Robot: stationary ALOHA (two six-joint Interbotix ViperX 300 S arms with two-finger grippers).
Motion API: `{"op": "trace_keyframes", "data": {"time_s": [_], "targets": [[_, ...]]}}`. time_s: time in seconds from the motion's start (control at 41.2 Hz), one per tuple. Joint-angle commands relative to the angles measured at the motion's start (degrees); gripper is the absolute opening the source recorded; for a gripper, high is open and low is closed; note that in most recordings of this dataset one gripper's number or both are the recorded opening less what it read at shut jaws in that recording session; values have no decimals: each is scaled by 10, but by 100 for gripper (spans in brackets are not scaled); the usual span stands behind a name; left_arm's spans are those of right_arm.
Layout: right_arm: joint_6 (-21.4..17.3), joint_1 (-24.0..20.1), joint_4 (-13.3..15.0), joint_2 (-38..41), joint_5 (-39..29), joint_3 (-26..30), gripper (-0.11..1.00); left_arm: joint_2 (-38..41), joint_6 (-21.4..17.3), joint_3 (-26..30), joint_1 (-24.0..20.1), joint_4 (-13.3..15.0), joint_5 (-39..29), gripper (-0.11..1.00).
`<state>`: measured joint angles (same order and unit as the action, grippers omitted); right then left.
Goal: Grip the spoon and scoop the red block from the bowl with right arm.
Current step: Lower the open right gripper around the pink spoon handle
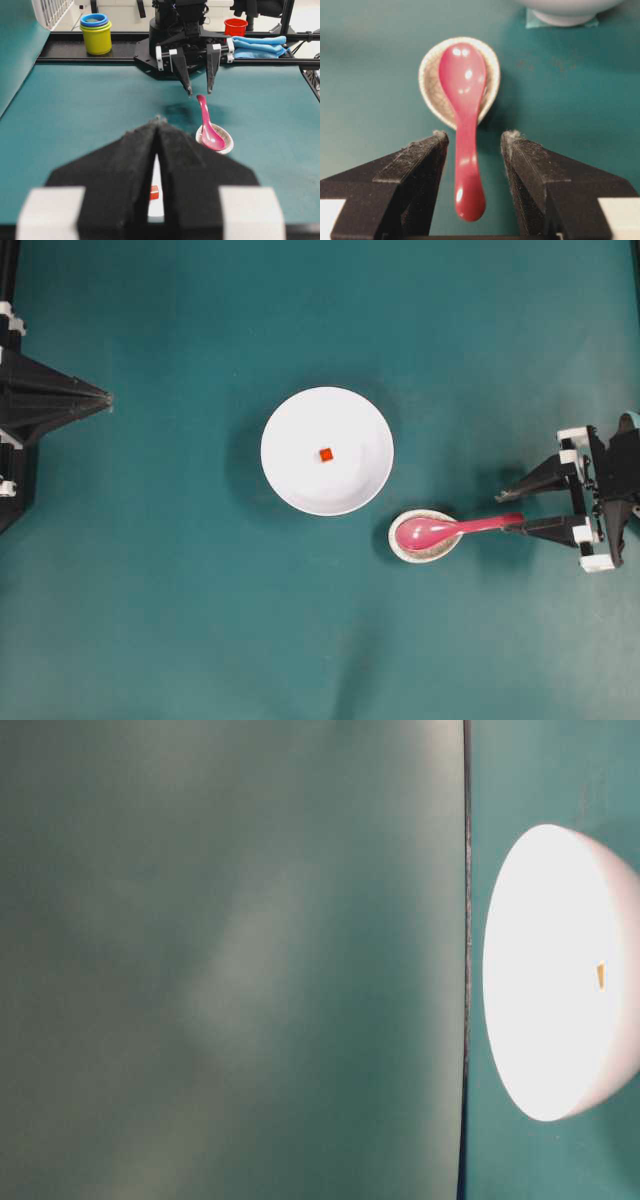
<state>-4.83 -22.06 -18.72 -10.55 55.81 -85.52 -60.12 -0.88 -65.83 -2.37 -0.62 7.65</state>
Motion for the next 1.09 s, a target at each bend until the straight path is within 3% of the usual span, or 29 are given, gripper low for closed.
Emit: {"op": "trace_keyframes", "data": {"time_s": [0.0, 0.146, 0.486, 1.068], "targets": [[-11, -18, -12, 15, 17, 7, 55, 3, -1, 17, -3, -2, 7, 0], [-16, -33, -31, 47, 37, 11, 55, 3, -1, 16, -3, -2, 8, 0], [-19, -38, -33, 113, 44, 32, 55, 3, -1, 16, -3, -2, 7, 0], [-19, -38, -36, 114, 55, 23, 54, 3, -1, 16, -3, -2, 5, 0]]}}
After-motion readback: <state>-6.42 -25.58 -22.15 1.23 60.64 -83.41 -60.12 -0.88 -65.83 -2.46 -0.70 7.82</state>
